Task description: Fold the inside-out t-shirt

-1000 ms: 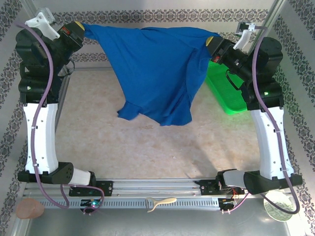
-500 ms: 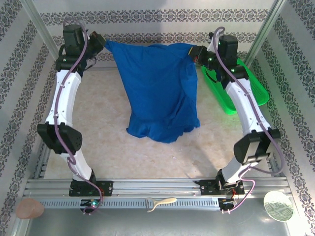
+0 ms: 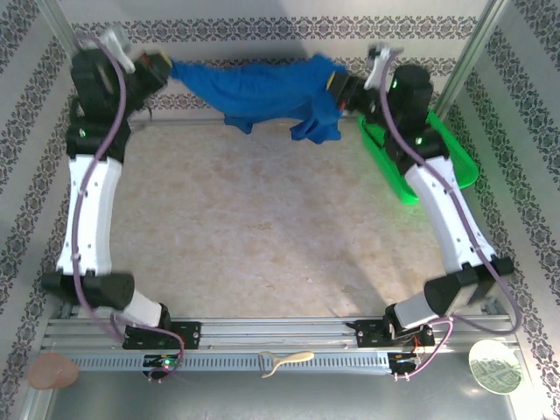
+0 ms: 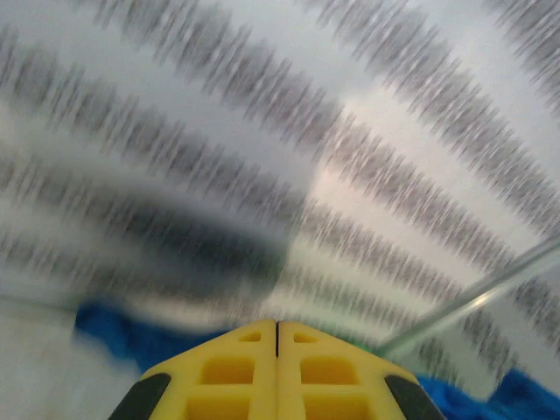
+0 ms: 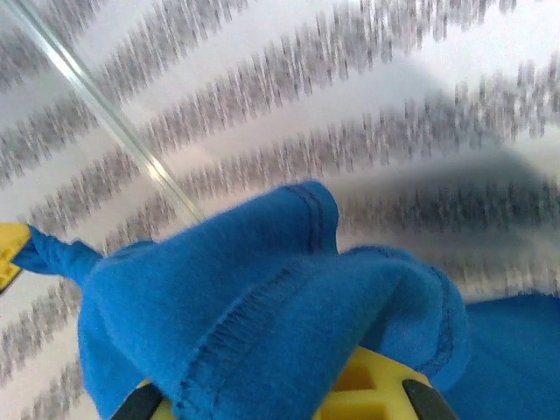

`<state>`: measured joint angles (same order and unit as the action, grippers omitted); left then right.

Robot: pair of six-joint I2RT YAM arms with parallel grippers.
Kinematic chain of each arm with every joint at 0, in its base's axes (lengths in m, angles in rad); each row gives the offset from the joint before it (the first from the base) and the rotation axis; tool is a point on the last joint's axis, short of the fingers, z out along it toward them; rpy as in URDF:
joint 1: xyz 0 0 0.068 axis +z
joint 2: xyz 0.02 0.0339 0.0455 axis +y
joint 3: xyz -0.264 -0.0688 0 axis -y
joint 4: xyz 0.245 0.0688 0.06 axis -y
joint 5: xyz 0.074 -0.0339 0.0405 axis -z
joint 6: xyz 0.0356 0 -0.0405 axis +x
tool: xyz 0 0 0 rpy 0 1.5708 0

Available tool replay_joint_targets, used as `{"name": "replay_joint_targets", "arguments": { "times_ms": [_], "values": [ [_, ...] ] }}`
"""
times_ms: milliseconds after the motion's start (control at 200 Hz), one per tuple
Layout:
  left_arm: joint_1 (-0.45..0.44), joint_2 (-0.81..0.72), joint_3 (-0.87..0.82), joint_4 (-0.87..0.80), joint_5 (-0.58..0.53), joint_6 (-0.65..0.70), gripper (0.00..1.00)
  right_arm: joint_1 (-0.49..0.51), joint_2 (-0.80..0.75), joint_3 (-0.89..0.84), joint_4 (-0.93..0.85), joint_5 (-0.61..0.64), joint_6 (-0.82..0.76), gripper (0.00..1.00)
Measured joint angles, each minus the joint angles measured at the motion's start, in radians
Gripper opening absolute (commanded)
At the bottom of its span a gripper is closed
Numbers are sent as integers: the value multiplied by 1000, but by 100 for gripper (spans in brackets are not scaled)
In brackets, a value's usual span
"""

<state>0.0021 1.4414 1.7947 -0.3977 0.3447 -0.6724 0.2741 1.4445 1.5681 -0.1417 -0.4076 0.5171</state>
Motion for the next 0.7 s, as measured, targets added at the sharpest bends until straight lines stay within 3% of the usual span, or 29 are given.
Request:
{"name": "replay_joint_targets", "arguments": {
  "times_ms": [75, 105, 165, 195, 340, 525, 600, 704],
  "values": [
    [-1, -151, -353, 80, 11, -24, 4, 50, -71, -293, 85, 30, 3, 16],
    [-4, -196, -483, 110, 13, -34, 6, 68, -82, -400, 117, 43, 9, 25],
    [-15, -264, -705, 146, 14, -51, 25, 107, -86, -636, 175, 74, 26, 53],
    [-24, -296, -814, 150, 14, -62, 38, 124, -84, -736, 183, 89, 37, 60],
    [-49, -456, -1145, 137, 35, -99, 70, 165, -182, -1089, 170, 180, 114, 67],
    [-49, -711, -1223, 89, 6, -123, 85, 165, -479, -1129, 153, 291, 165, 68],
    [-49, -715, -1192, 88, -11, -118, 85, 167, -474, -1079, 149, 310, 163, 68],
    [-49, -568, -1099, 84, -30, -90, 86, 178, -341, -967, 134, 314, 141, 68]
  ]
}}
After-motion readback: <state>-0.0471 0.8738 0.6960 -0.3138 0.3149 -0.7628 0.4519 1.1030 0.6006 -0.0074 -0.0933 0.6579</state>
